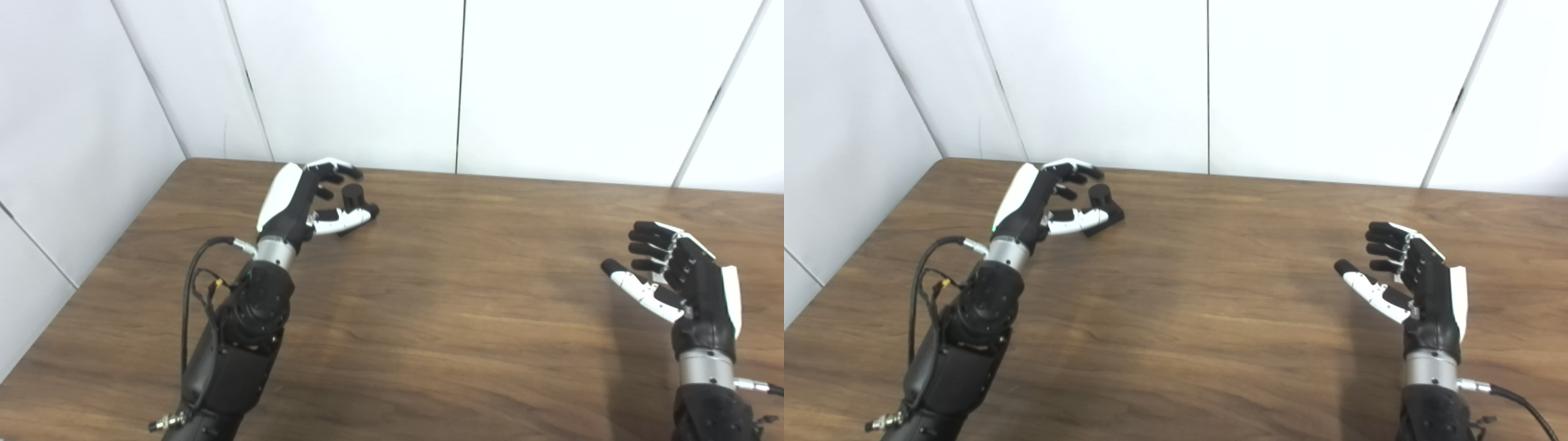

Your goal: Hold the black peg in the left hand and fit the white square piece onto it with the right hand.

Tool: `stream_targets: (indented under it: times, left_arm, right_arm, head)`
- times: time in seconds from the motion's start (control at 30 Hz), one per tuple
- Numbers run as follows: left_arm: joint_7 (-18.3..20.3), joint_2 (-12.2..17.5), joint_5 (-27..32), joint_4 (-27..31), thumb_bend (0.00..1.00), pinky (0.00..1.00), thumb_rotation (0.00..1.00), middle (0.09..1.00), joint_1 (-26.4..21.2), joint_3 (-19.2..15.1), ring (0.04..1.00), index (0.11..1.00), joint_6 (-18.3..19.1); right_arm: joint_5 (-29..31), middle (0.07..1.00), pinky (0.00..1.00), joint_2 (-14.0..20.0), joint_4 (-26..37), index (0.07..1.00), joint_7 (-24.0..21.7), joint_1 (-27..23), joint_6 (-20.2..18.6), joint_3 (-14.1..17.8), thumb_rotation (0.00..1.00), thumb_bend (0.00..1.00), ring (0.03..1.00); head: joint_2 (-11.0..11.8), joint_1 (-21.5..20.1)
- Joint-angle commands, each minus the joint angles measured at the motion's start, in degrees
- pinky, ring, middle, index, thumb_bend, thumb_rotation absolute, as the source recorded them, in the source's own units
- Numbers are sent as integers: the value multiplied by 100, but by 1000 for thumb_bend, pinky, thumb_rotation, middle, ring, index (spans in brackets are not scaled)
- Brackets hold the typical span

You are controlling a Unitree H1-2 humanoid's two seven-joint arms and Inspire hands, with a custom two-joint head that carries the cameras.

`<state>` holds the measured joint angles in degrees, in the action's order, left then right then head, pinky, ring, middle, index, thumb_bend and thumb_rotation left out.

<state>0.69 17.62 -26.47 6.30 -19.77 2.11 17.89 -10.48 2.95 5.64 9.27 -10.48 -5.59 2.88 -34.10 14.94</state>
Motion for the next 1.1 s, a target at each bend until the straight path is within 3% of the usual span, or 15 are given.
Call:
stream_targets:
  times: [0.0, 0.17, 0.33, 0.5, 0.73, 1.07]
  left_arm:
    - [-92, 214, -243, 146, 694, 678, 330, 805, -435, -53, 793, 743, 2]
    - [-82, 363, -607, 62, 706, 706, 349, 842, -635, 20, 841, 742, 105]
    - [-153, 547, -1048, -214, 753, 664, 365, 859, -875, 167, 830, 726, 50]
    - [75, 647, -1371, -426, 769, 675, 383, 891, -1111, 349, 861, 737, 295]
    - [487, 833, -1800, -811, 840, 816, 463, 948, -1425, 720, 939, 775, 585]
    - [737, 1067, -2268, -1451, 916, 877, 518, 963, -1714, 1194, 969, 756, 575]
  right_arm:
    - [20, 673, 601, -25, 108, 658, 13, -229, 241, -3, 10, 619, 670]
    - [11, 674, 596, -27, 89, 659, 19, -244, 247, -4, 12, 620, 671]
    - [-38, 669, 605, -11, 91, 653, 31, -260, 235, -11, 30, 626, 670]
    - [-16, 671, 608, -14, 129, 657, 11, -255, 183, -7, 24, 622, 674]
    - [-52, 670, 626, -46, 214, 657, 31, -255, 59, -4, 32, 617, 675]
    - [-74, 668, 640, -60, 262, 659, 49, -269, 9, 9, 30, 617, 679]
  head:
    - [-2, 1]
    - [0, -21]
    - [-13, -26]
    - [-22, -40]
    - [-34, -86]
    - [-71, -148]
